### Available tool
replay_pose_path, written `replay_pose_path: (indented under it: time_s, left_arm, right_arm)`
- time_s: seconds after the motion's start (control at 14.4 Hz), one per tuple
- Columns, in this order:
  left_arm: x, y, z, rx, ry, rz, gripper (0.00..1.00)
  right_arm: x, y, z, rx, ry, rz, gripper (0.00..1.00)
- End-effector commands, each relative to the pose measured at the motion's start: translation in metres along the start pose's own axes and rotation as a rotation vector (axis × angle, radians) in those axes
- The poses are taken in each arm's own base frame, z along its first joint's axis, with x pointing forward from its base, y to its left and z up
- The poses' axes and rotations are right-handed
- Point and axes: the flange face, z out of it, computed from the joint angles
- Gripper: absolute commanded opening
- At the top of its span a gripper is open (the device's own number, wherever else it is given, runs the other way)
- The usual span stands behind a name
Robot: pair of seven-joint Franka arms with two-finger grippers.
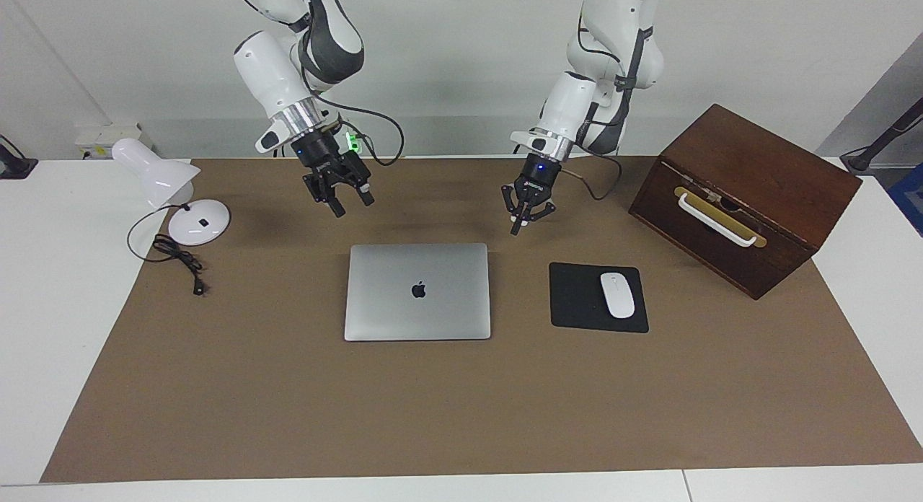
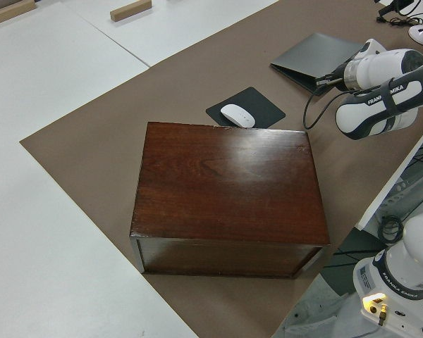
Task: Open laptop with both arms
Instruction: 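Move the left gripper and the right gripper toward the laptop's near edge, then pin the laptop base with the left gripper while the right gripper grips the lid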
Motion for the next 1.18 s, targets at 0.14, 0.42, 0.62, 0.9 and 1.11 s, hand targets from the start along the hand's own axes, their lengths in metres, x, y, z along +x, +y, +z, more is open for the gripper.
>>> replay_pose_path:
  time_s: [0.14, 0.42, 0.62, 0.9, 1.11]
  left_arm:
    - [-0.019, 0.012, 0.015, -0.014, -0.036, 0.014, 0.0]
    - [-0.022, 0.022, 0.023, -0.026, -0.05, 0.03, 0.0]
    - [-0.023, 0.032, 0.037, -0.038, -0.063, 0.045, 0.0]
    - [-0.016, 0.036, 0.054, -0.038, -0.065, 0.047, 0.0]
    - [-0.015, 0.036, 0.06, -0.038, -0.068, 0.05, 0.0]
  right_arm:
    - [-0.049, -0.022, -0.002, 0.086, 0.028, 0.104, 1.0]
    - [-0.074, -0.029, 0.004, 0.098, 0.025, 0.226, 1.0]
    - [-0.078, -0.029, 0.007, 0.105, 0.02, 0.312, 1.0]
    - [-0.079, -0.018, 0.021, 0.064, 0.01, 0.463, 1.0]
    - [-0.082, -0.007, 0.037, 0.016, 0.0, 0.484, 1.0]
